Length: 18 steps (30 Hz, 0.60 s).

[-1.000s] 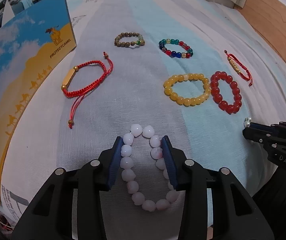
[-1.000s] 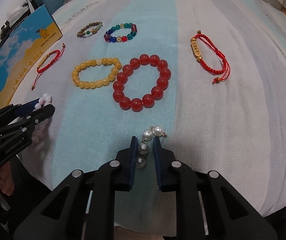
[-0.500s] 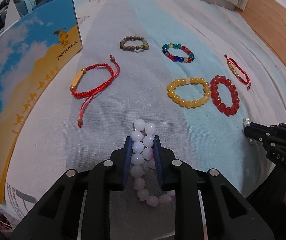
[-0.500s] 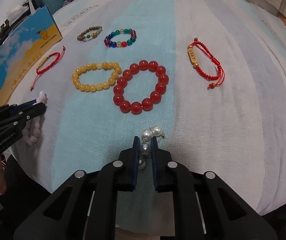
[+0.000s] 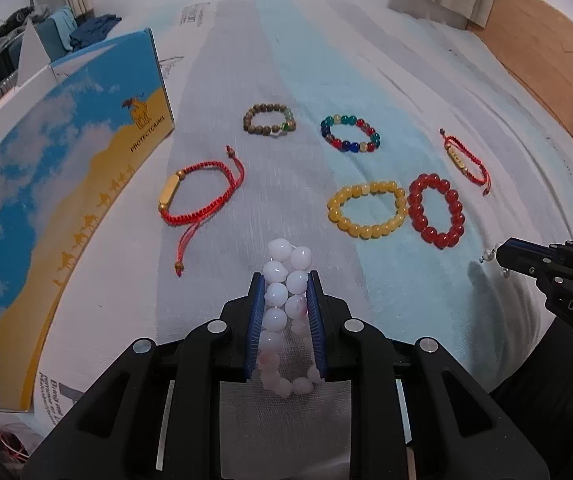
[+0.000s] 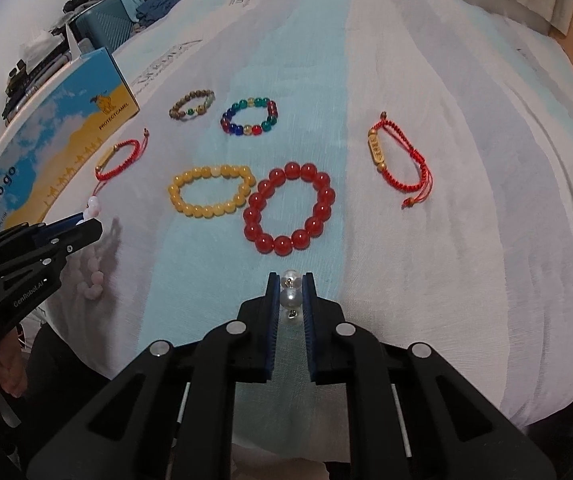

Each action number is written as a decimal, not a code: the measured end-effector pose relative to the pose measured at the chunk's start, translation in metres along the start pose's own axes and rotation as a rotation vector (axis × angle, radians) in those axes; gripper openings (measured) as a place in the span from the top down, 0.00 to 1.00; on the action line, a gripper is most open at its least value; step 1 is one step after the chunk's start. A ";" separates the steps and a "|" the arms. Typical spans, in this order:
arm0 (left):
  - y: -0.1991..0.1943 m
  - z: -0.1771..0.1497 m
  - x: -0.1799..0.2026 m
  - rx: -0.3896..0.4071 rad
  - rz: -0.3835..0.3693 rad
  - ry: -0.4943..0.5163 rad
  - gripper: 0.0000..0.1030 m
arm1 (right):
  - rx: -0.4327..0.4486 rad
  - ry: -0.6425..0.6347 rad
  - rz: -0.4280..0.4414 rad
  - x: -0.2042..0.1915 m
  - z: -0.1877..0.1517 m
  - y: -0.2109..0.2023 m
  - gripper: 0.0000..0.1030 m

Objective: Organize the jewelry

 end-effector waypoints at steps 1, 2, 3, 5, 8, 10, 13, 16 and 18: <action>-0.002 0.001 0.000 0.003 0.001 0.002 0.80 | 0.003 0.002 0.000 0.001 0.001 -0.002 0.90; -0.003 0.002 0.001 0.004 0.002 0.002 0.80 | 0.006 0.003 0.001 0.001 0.001 -0.004 0.90; -0.004 0.003 0.001 0.006 0.003 0.002 0.80 | 0.011 0.004 0.002 0.001 0.003 -0.006 0.90; -0.009 0.004 0.002 0.010 0.004 0.005 0.80 | 0.018 0.004 0.002 0.001 0.004 -0.010 0.90; -0.013 0.008 0.005 0.017 0.005 0.009 0.83 | 0.030 0.001 0.001 0.001 0.007 -0.015 0.90; -0.016 0.010 0.006 0.021 0.007 0.012 0.83 | 0.038 -0.001 0.002 0.000 0.010 -0.019 0.90; -0.020 0.014 0.007 0.027 0.010 0.018 0.84 | 0.046 -0.007 0.002 -0.001 0.014 -0.023 0.90; -0.022 0.017 0.008 0.030 0.007 0.018 0.86 | 0.058 -0.013 0.000 -0.003 0.017 -0.028 0.90; -0.024 0.019 0.009 0.032 0.005 0.022 0.87 | 0.068 -0.017 0.002 -0.005 0.021 -0.033 0.90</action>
Point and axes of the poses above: each gripper's, at about its wrist camera, not at the fingertips, and y roughly the way its jaws point, x to its right, z to its top, the point moved 6 cm from there along y, roughly the way its jaws point, and after that the axes turned 15 degrees about -z, right-handed, at the moved point
